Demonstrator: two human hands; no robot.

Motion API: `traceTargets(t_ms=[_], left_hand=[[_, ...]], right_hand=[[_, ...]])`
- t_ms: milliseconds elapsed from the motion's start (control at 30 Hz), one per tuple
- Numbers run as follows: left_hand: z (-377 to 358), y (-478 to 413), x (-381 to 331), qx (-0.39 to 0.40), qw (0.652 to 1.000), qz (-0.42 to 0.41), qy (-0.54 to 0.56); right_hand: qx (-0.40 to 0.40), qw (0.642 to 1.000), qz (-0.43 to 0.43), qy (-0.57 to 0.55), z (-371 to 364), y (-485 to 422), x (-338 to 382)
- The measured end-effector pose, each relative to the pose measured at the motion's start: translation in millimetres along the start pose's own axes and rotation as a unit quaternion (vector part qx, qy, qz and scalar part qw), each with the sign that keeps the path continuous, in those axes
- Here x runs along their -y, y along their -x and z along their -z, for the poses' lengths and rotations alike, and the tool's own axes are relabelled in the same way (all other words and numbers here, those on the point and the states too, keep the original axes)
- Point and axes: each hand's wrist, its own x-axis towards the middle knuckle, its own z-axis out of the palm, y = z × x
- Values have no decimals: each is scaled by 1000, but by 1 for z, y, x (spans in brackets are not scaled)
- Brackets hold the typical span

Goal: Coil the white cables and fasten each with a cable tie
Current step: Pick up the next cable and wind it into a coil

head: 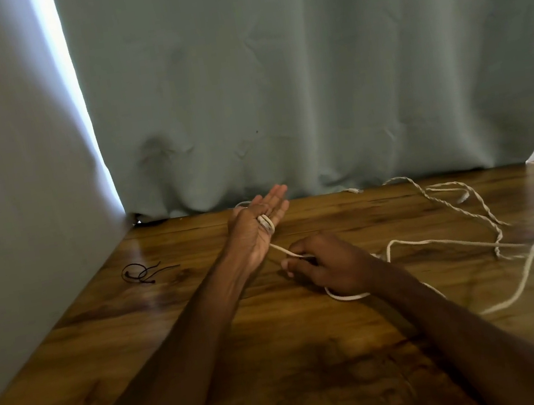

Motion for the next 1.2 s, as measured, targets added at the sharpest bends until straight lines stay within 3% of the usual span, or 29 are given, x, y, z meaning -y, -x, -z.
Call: traceTargets(t_ms=[400, 700, 867, 1067, 1200], left_hand=[[-1, 1, 7, 38, 980, 26, -192], [7, 13, 13, 156, 873, 117, -448], [-1, 17, 11, 214, 897, 227, -313], [-5, 21, 1, 330, 869, 333, -160], [-6, 26, 1, 356, 847, 388, -69]], right_hand=[[-93, 994, 6, 59, 19, 1, -11], [-230, 960, 64, 147, 42, 5, -24], [-269, 947, 68, 165, 50, 8, -28], [-238, 962, 73, 113, 48, 6, -31], [-198, 977, 57, 51, 35, 2, -34]])
